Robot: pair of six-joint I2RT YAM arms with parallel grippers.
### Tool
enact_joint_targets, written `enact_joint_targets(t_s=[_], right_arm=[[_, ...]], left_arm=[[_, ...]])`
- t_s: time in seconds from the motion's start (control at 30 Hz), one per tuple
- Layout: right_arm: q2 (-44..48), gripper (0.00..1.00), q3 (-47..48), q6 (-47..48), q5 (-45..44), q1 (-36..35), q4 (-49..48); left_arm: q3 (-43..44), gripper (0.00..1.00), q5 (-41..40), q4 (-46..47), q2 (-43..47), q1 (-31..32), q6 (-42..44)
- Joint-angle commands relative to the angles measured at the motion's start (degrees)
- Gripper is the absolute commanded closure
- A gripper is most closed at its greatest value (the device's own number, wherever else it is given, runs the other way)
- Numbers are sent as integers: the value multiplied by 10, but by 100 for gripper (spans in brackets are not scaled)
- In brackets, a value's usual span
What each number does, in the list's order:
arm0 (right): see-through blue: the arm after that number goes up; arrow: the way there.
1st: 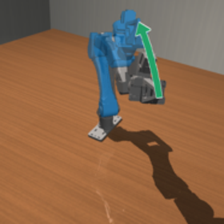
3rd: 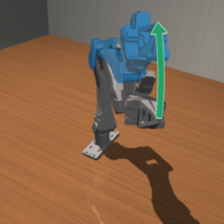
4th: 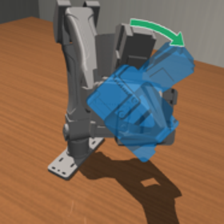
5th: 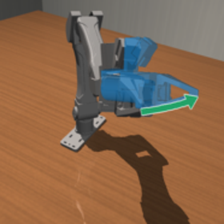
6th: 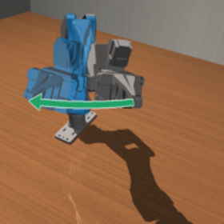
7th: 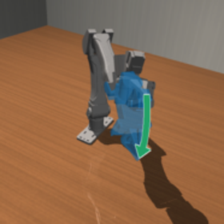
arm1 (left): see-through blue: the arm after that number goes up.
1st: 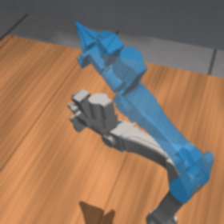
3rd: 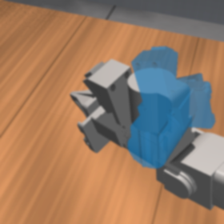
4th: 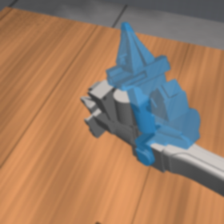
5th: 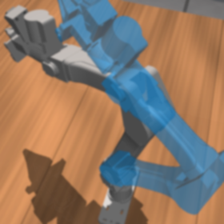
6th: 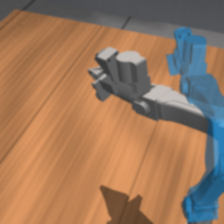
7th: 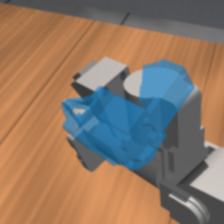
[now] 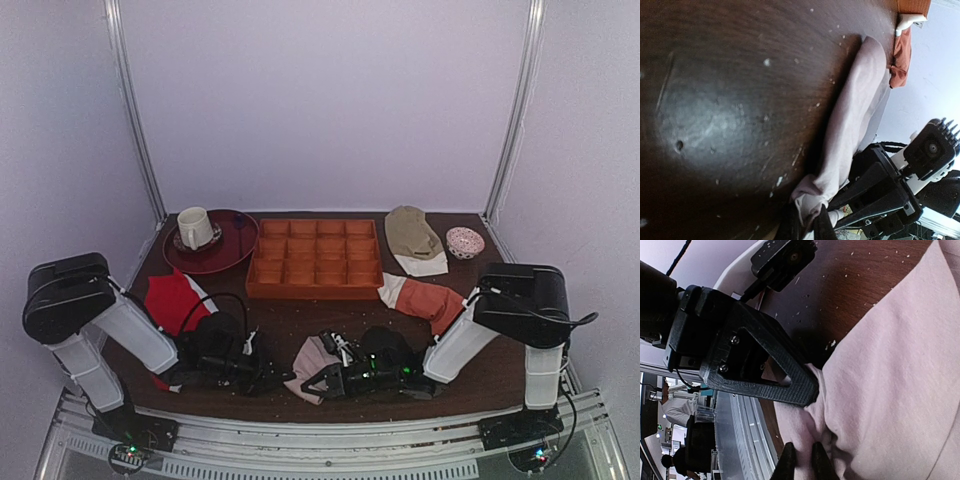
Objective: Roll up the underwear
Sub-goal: Roll the underwear at the center of the board.
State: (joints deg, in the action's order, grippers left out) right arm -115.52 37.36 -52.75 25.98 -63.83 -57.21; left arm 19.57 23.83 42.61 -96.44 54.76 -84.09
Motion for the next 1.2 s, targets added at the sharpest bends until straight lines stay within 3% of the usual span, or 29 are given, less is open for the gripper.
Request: enact_joint_targets(t_s=[0.0,0.23,0.5,0.67,1.17], right_arm=[[-17,95,-20,67,-62,-2,271],[109,81,53,220,-186,-32,464],[144,74,152,344,-264,-73,596],[166,65,168,376,-309,-94,599],[117,64,228,457,-364,-136,587]], left_arm=[[8,100,-7,-64,-4,7,8],[46,100,-5,-143,22,8,47],[58,100,2,-157,21,7,59],[64,100,3,-162,20,7,65],[72,100,8,-162,9,8,63]])
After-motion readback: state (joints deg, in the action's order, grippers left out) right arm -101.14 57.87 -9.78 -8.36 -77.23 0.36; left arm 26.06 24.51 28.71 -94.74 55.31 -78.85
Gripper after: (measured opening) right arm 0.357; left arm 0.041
